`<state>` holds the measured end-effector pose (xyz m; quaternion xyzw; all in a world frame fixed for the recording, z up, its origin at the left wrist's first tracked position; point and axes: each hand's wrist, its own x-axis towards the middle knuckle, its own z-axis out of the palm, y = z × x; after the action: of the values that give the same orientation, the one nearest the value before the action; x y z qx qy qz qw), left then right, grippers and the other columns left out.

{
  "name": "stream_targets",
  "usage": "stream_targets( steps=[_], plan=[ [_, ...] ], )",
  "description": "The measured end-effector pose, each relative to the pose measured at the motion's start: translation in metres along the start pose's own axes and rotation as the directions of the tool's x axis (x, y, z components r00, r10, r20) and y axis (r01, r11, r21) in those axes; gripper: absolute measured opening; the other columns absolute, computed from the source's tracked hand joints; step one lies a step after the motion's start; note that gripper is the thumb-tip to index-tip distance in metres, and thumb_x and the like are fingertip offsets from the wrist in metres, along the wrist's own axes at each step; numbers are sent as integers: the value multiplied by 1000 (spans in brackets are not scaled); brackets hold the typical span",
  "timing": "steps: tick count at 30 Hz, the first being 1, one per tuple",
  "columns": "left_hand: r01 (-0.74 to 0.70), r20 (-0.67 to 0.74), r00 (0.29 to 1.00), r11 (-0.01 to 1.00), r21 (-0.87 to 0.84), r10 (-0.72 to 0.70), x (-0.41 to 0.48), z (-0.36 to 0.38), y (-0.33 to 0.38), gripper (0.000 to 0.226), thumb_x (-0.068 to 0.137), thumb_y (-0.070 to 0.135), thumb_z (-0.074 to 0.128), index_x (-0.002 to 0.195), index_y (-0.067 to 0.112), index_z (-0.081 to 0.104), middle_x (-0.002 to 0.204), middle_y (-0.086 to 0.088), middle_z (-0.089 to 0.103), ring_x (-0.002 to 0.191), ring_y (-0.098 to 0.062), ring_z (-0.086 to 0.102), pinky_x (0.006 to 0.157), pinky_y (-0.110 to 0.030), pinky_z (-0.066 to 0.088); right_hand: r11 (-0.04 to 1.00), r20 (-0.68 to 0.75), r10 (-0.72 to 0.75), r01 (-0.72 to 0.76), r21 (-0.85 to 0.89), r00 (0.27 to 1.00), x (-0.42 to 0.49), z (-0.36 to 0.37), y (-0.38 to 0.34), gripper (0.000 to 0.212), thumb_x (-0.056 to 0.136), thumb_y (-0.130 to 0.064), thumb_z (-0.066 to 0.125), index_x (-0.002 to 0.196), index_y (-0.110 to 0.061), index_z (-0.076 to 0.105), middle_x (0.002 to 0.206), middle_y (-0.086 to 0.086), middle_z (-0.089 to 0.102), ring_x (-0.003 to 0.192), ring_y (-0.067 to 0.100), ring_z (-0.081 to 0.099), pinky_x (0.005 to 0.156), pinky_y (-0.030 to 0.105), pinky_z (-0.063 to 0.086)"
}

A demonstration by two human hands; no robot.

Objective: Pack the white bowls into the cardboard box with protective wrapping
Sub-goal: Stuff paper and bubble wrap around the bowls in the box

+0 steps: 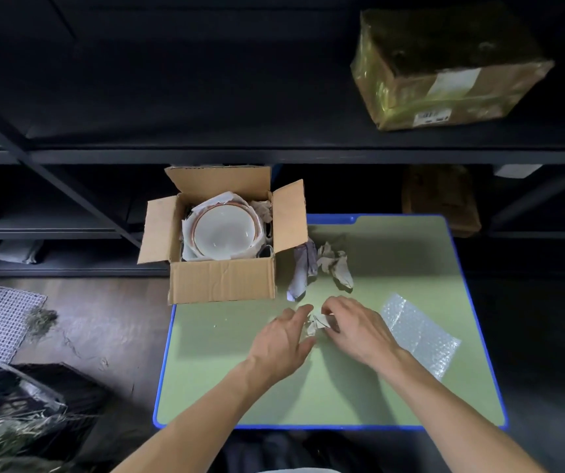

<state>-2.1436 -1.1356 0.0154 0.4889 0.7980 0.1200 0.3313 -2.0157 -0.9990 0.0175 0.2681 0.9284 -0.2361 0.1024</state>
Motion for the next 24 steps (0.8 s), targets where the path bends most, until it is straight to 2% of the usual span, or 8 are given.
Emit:
stream_targets(
  steps=[4, 8, 11, 14, 17, 20, 24],
  plan=[
    [-115, -95, 990, 979, -170, 99, -15, -12, 11, 41, 97, 37, 52, 136, 27, 42, 111, 0, 61, 94, -22, 62, 79, -38, 49, 991, 23, 28, -31, 130, 999, -19, -34, -15, 29, 89, -43, 65, 106, -30, 45, 96, -13, 55, 91, 11, 50, 76, 33, 45],
    [-174, -228, 967, 949, -264, 114, -32, -36, 17, 24, 100, 27, 52, 123, 25, 57, 86, 6, 58, 77, -13, 54, 74, -37, 47, 968, 72, 29, -46, 248, 997, -29, -60, -30, 37, 81, -47, 73, 102, -36, 44, 105, -16, 55, 93, 1, 54, 78, 28, 46],
    [-213, -279, 954, 907, -364, 111, -42, -58, 21, 20, 99, 26, 53, 117, 32, 57, 85, 7, 63, 75, -12, 57, 73, -37, 50, 943, 116, 20, -57, 327, 993, -31, -80, -46, 33, 83, -53, 68, 102, -40, 45, 94, -14, 60, 84, 2, 56, 69, 27, 44],
    [-227, -325, 943, 851, -473, 71, -51, -80, 21, 17, 98, 27, 57, 112, 33, 50, 84, 5, 64, 74, -18, 59, 71, -41, 51, 897, 52, -6, -18, 442, 999, -25, -96, -64, 14, 94, -48, 57, 100, -37, 51, 87, -10, 67, 78, 8, 57, 71, 30, 47],
    [-231, -411, 912, 834, -500, 6, -53, -99, 15, 19, 95, 22, 62, 107, 31, 51, 90, 16, 61, 81, -12, 60, 72, -31, 51, 864, 2, 19, -17, 504, 1000, -14, -103, -83, 9, 97, -41, 56, 94, -33, 56, 86, -18, 71, 75, 2, 60, 70, 25, 46],
    [-211, -456, 889, 845, -491, -43, -47, -116, 3, 18, 94, 18, 62, 101, 33, 53, 89, 17, 62, 84, -7, 60, 73, -28, 50, 868, -46, 28, -1, 497, 999, -1, -101, -101, 10, 95, -37, 59, 87, -33, 55, 80, -18, 69, 74, 4, 61, 74, 30, 49],
    [-179, -426, 903, 858, -481, -50, -35, -136, -15, 17, 93, 20, 59, 96, 37, 59, 79, 10, 61, 76, -10, 59, 72, -41, 54, 906, -103, 21, 25, 422, 995, 15, -96, -119, 15, 91, -41, 62, 82, -30, 59, 78, -16, 67, 76, 5, 62, 77, 37, 52]
  ],
)
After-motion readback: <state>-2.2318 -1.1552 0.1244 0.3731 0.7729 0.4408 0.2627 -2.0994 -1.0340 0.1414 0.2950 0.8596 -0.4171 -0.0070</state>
